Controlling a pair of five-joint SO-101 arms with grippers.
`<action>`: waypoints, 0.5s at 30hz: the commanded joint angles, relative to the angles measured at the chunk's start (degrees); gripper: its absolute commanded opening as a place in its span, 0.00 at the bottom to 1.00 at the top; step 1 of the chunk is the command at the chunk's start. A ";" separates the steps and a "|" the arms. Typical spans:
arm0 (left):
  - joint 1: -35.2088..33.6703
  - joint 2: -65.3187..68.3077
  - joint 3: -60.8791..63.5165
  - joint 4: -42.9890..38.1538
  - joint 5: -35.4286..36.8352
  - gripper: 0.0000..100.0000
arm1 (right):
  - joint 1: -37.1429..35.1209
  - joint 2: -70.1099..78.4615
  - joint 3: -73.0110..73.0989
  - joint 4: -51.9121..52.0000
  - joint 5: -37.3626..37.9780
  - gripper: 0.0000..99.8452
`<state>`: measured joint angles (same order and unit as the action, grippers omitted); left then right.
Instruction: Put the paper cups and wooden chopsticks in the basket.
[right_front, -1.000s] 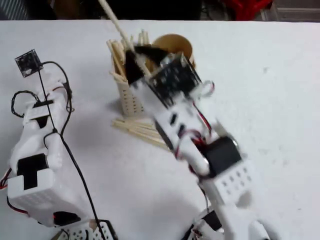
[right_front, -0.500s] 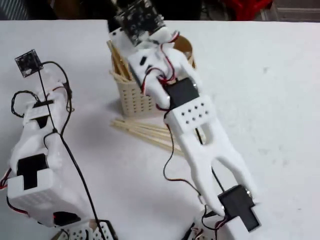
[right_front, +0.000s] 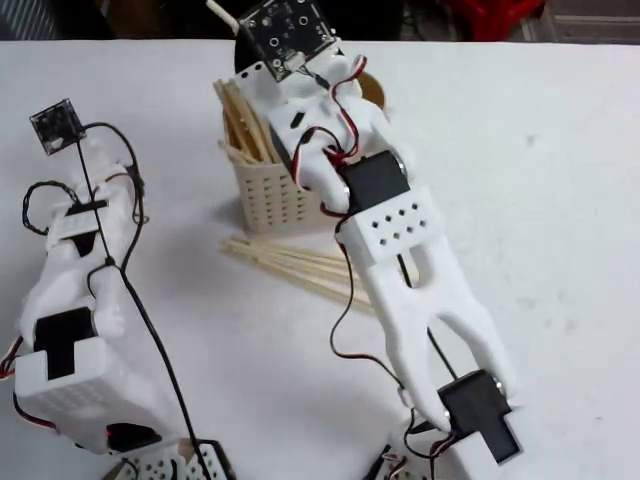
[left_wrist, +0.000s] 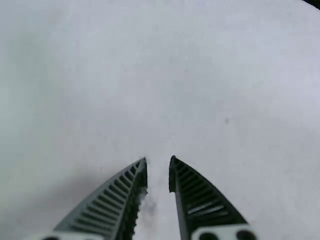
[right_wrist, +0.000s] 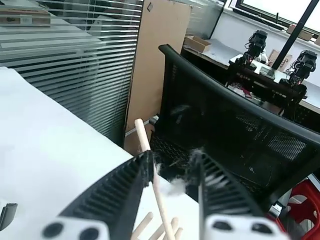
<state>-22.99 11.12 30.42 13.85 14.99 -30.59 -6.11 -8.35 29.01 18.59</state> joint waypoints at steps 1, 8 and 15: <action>0.66 -0.57 -2.20 0.26 -0.53 0.09 | -0.66 -3.65 -2.90 0.31 -0.18 0.11; 0.66 -0.57 -2.29 0.26 -0.53 0.09 | -2.77 -3.38 -2.90 0.22 0.35 0.11; 0.66 -0.57 -2.29 0.26 -0.53 0.09 | -8.75 -5.67 -3.87 10.15 16.35 0.11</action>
<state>-22.99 11.12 30.42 13.85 14.99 -37.27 -7.43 -9.32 34.55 29.41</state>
